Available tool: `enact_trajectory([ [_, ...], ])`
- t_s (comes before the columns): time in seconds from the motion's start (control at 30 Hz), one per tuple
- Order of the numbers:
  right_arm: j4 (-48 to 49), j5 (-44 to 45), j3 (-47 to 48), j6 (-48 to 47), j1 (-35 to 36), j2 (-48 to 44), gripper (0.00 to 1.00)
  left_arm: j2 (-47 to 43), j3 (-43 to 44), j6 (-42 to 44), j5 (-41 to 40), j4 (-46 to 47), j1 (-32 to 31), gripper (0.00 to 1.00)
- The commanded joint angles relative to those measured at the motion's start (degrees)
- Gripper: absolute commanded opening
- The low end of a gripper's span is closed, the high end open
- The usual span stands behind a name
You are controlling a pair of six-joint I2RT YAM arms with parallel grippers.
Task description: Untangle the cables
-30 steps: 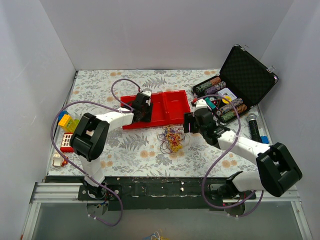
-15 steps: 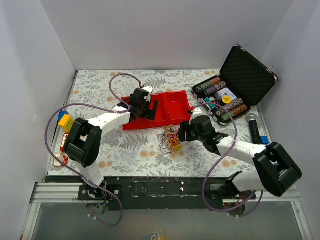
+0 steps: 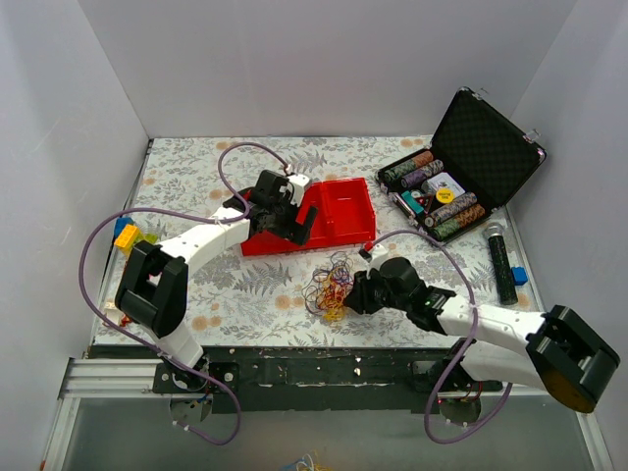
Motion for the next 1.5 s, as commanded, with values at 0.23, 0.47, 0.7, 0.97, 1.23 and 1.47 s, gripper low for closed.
enact_trajectory([
  [0.23,-13.9,6.4,7.4,-2.8,0.5,-8.6,0.62,-2.9,3.9,6.7,15.5,-3.9,-4.7,0.98],
  [0.47,-19.2,9.4,9.4,-4.0,0.0,-13.4,0.65,-0.7,6.9,7.6,7.5,-2.1,-6.8,0.98],
  [0.7,-20.5,10.1,9.8,-4.7,-1.8,-15.2,0.65,3.0,5.3,1.9,-11.2,-1.6,-3.2,0.82],
  [0.97,-19.4,9.4,10.4,-5.6,-3.2,-14.4,0.65,2.1,2.2,0.2,-9.5,-2.1,-1.4,0.82],
  [1.23,-17.7,8.1,10.3,-4.9,-3.3,-13.7,0.62,9.9,5.4,1.0,-13.5,2.0,1.8,0.68],
  [1.47,-16.3,7.1,9.1,-4.5,-3.3,-14.9,0.61,9.6,5.9,2.5,-11.6,4.0,3.1,0.53],
])
